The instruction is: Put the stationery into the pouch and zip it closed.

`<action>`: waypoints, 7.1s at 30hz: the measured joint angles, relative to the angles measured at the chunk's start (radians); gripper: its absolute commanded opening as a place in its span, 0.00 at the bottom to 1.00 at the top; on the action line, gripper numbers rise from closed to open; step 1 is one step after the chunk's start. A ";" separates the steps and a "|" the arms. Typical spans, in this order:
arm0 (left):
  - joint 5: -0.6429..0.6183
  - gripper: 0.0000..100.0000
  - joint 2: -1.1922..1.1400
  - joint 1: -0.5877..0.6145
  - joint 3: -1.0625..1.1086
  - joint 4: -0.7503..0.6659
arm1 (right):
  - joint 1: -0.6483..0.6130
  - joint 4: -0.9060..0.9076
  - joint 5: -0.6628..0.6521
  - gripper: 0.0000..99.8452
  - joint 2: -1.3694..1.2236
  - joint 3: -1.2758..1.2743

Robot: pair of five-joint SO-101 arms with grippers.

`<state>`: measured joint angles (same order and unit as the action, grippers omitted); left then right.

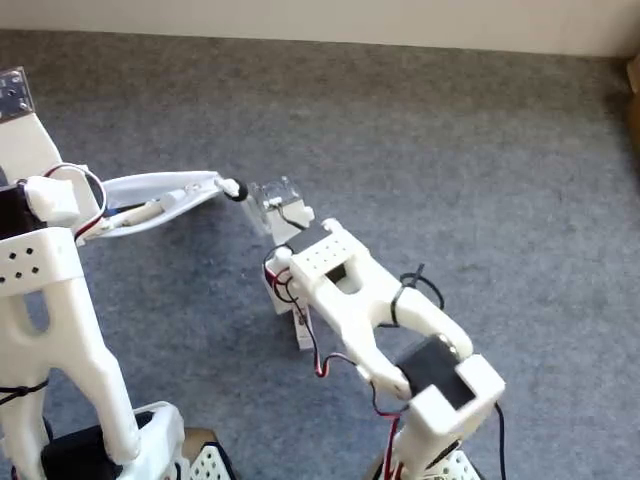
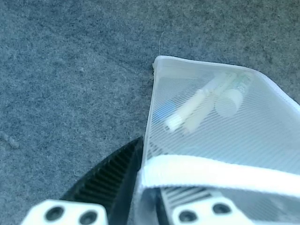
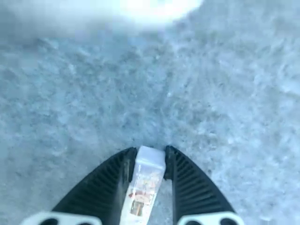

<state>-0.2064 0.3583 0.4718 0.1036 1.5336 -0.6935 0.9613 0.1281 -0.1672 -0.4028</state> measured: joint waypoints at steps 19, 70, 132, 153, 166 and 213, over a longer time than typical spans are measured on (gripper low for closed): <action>0.000 0.01 0.000 0.000 0.000 0.000 | 0.000 0.207 0.112 0.14 -0.048 0.126; 0.000 0.01 0.000 0.000 0.000 0.000 | -0.103 0.545 0.115 0.04 0.048 0.218; 0.000 0.01 0.000 0.000 0.000 0.000 | -0.120 -0.436 0.117 0.04 0.654 0.216; 0.000 0.01 0.000 0.000 0.000 0.000 | -0.120 -0.868 0.117 0.04 0.654 0.052; 0.000 0.01 0.000 0.000 0.000 0.000 | -0.163 -1.194 -0.146 0.04 0.654 -0.242; 0.000 0.01 0.000 0.000 0.002 0.000 | -0.267 -1.297 -0.259 0.04 0.477 -0.288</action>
<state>-0.2064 0.3583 0.4718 0.1051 1.5336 -0.9605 -0.3353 -0.1312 0.3099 -0.6912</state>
